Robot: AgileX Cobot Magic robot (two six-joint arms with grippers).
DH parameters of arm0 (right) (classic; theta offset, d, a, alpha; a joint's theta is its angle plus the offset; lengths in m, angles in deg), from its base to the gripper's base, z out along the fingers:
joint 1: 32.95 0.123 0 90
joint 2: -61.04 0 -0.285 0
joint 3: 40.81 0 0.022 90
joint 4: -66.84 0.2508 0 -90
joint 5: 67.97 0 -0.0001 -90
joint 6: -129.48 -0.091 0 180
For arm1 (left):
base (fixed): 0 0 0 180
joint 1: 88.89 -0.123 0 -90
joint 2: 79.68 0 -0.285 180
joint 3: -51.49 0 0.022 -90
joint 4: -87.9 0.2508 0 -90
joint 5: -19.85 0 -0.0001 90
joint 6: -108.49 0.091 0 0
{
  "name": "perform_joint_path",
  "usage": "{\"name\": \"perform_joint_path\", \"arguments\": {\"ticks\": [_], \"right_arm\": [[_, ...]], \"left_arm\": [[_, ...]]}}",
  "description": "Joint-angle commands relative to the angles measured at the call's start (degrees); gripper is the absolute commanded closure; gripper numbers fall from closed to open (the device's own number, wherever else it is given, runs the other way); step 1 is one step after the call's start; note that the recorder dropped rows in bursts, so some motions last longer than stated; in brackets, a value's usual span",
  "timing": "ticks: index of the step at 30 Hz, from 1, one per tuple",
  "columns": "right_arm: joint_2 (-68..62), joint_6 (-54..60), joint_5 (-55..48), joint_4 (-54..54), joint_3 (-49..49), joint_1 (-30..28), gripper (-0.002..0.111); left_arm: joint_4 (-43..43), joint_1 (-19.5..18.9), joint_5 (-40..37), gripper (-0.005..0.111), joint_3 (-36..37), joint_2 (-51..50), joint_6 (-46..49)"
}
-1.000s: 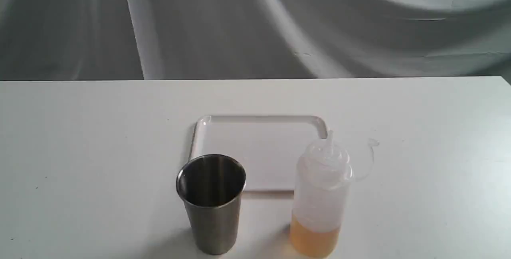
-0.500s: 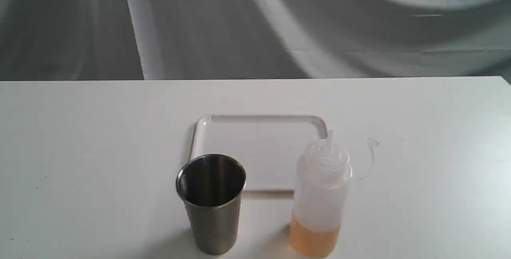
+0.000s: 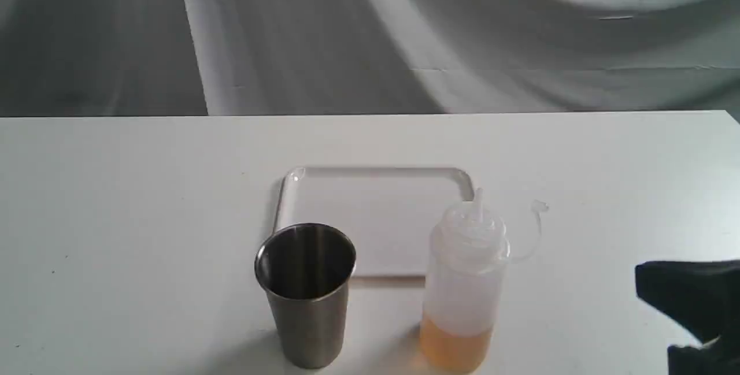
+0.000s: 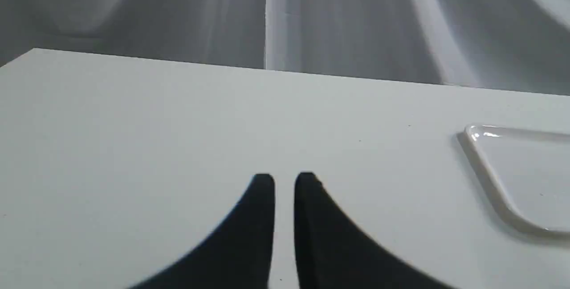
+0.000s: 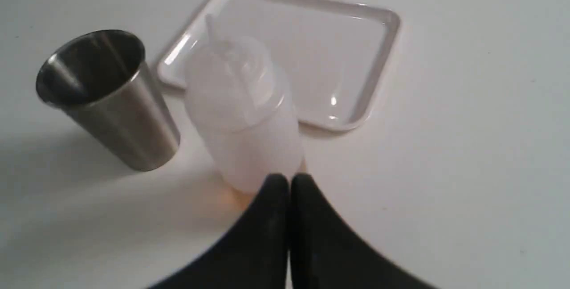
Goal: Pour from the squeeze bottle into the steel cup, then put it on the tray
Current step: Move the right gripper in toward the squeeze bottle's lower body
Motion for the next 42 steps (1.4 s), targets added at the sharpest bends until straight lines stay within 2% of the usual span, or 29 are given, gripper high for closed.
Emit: {"name": "perform_joint_path", "arguments": {"ticks": [1,6,12,18,23,30,32,34,40,42], "right_arm": [[-0.1,-0.4,7.8,1.9,-5.8,6.3,0.108],[-2.5,-3.7,21.9,3.0,-12.7,14.5,0.108],[-14.9,-3.7,38.7,3.0,-14.8,21.6,0.108],[-29.0,-3.8,51.6,2.9,-14.8,23.8,0.108],[-35.7,-8.6,54.9,0.0,-14.8,23.8,0.108],[-37.0,-12.6,57.6,-8.3,-14.8,23.8,0.107],[-37.0,-12.6,57.4,-8.3,-14.8,23.8,0.101],[-37.0,-12.6,57.3,-8.3,-14.8,23.8,0.089],[-37.0,-12.6,57.4,-8.3,-14.8,23.7,0.034],[-37.0,-12.7,57.5,-8.3,-14.8,23.7,0.023]], "left_arm": [[-0.2,0.3,-0.1,0.098,0.3,-0.2,-0.1],[-0.2,0.3,-0.1,0.098,0.3,-0.2,-0.1],[-0.2,0.3,-0.1,0.098,0.3,-0.2,-0.1],[-0.2,0.3,-0.1,0.098,0.3,-0.2,-0.1],[-0.2,0.3,-0.1,0.098,0.3,-0.2,-0.1],[-0.2,0.3,-0.1,0.098,0.3,-0.2,-0.1],[-0.2,0.3,-0.1,0.098,0.3,-0.2,-0.1],[-0.2,0.3,-0.1,0.098,0.3,-0.2,-0.1],[-0.2,0.3,-0.1,0.098,0.3,-0.2,-0.1],[-0.2,0.3,-0.1,0.098,0.3,-0.2,-0.1]]}}
